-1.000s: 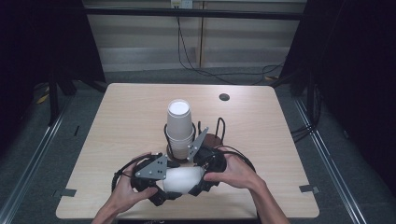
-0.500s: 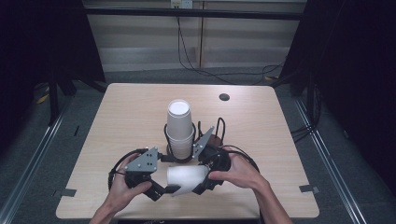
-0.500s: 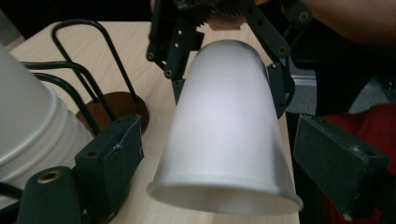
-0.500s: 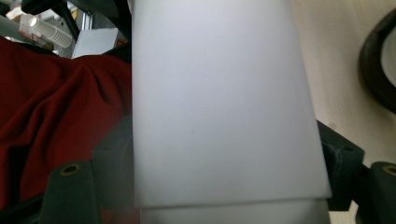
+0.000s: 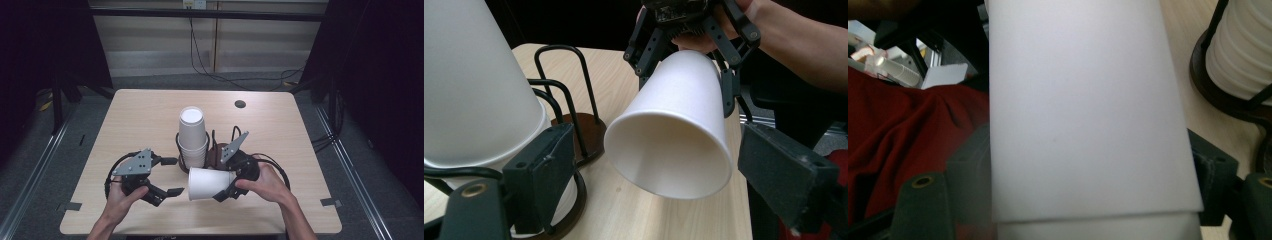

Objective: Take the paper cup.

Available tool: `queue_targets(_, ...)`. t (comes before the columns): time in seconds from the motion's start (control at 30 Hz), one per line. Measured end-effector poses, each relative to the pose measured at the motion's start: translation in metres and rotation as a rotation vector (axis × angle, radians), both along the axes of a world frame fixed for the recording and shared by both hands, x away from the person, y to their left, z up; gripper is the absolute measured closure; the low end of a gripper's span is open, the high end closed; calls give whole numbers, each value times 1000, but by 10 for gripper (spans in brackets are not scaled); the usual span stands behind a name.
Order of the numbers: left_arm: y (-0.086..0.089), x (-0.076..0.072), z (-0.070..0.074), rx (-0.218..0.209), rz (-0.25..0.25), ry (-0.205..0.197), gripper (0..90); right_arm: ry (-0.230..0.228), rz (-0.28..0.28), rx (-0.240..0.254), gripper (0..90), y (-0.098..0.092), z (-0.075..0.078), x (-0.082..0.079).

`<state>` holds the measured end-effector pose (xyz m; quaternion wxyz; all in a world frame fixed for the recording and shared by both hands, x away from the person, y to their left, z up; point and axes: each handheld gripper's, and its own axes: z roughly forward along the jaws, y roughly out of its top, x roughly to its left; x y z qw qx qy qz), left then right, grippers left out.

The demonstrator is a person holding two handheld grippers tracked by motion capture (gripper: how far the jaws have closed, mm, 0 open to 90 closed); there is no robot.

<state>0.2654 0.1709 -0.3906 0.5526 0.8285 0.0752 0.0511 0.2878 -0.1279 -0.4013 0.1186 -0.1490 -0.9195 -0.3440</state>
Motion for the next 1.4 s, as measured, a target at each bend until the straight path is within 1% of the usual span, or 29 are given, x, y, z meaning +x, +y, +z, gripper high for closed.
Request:
queue_targets(0.03, 0, 0, -1, -2, -3, 4, 155, -8, -2, 18, 234, 0, -1, 0)
queue_targets(0.07, 0, 0, -1, -2, -5, 5, 156, -10, -23, 43, 234, -2, -1, 0)
queue_targets(0.1, -1, 0, -1, -2, -5, 7, 156, -5, -20, 54, 234, -2, -1, 1)
queue_targets(0.17, -1, 0, -1, -6, -7, 9, 156, -18, -32, 70, 234, -3, -1, 1)
queue_targets(0.23, -1, 0, -1, -13, -4, 11, 156, -22, -34, 74, 234, -3, -1, 1)
queue_targets(0.3, 0, 0, -1, -29, -8, 20, 156, -27, -38, 93, 234, -4, -1, 1)
queue_targets(0.33, 0, 0, -1, -35, -6, 21, 156, -38, -41, 104, 234, -4, -1, 1)
queue_targets(0.37, 0, 0, -1, -41, -2, 18, 156, -39, -40, 111, 234, -5, -1, 1)
queue_targets(0.43, 1, 0, 0, -58, -12, 19, 155, -52, -45, 134, 234, -5, -2, 1)
queue_targets(0.47, 1, -1, 0, -73, -27, 23, 155, -44, -42, 138, 234, -5, -2, 1)
queue_targets(0.53, 0, -1, 0, -73, -29, 20, 156, -52, -38, 156, 234, -5, -3, 0)
queue_targets(0.57, 0, -1, 0, -78, -29, 22, 155, -51, -36, 161, 234, -5, -3, 0)
queue_targets(0.63, 0, -1, -1, -88, -27, 29, 155, -63, -38, 187, 234, -6, -5, -2)
queue_targets(0.67, 0, -1, -1, -93, -29, 34, 155, -63, -38, 187, 234, -6, -5, -2)
queue_targets(0.7, 0, -1, -1, -95, -29, 36, 155, -76, -33, 193, 234, -6, -6, -3)
queue_targets(0.73, -1, -1, -1, -97, -29, 36, 155, -76, -33, 193, 234, -6, -6, -3)
queue_targets(0.77, -1, -1, -1, -95, -30, 33, 155, -88, -34, 197, 234, -6, -6, -4)
queue_targets(0.8, -2, -1, -1, -90, -30, 30, 155, -95, -43, 209, 234, -6, -5, -5)
queue_targets(0.83, -2, -1, -2, -94, -27, 33, 155, -95, -43, 209, 234, -6, -5, -5)
queue_targets(0.87, -3, -1, -2, -99, -26, 35, 155, -102, -42, 227, 234, -6, -4, -6)
queue_targets(0.9, -4, -1, -3, -101, -18, 39, 155, -100, -40, 234, 233, -6, -4, -6)
queue_targets(1.03, -5, 0, -6, -105, -15, 44, 155, -103, -39, 238, 234, -4, -5, -6)
queue_targets(1.1, -5, 0, -7, -102, -24, 49, 155, -105, -41, 244, 234, -4, -5, -6)
queue_targets(1.17, -4, 1, -7, -105, -15, 46, 155, -109, -46, 259, 234, -5, -4, -6)
queue_targets(1.23, -4, 2, -8, -111, 0, 56, 155, -116, -49, 263, 234, -5, -3, -7)
queue_targets(1.3, -4, 3, -10, -117, 2, 65, 153, -115, -46, 271, 234, -6, -3, -7)
queue_targets(1.33, -5, 3, -12, -117, -3, 71, 155, -124, -52, 272, 234, -6, -3, -8)
queue_targets(1.4, -7, 3, -13, -105, 1, 73, 152, -119, -48, 277, 233, -6, -3, -8)
